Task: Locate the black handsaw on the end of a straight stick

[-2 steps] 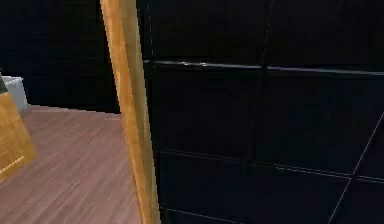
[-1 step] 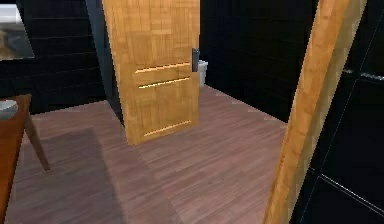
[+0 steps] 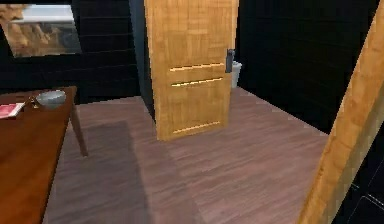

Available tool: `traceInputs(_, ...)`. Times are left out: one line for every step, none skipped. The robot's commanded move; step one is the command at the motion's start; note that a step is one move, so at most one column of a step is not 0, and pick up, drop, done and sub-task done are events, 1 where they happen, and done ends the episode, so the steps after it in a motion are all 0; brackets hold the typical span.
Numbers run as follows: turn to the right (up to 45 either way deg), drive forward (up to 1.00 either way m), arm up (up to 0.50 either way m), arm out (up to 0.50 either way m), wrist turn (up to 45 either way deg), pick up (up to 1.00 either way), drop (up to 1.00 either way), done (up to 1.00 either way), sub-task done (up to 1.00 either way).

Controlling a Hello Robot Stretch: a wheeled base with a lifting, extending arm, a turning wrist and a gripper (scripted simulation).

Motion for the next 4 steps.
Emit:
traceInputs(0.0,0.8,0.0,0.0,0.0,0.0,0.0,0.0,0.0)
traceInputs(45.0,0.0,0.0,0.0,0.0,0.0,0.0,0.0,0.0)
traceInputs(18.0,0.0,0.0,0.0,0.0,0.0,0.0,0.0,0.0)
traceInputs(0.0,0.9,0.0,0.0,0.0,0.0,0.0,0.0,0.0)
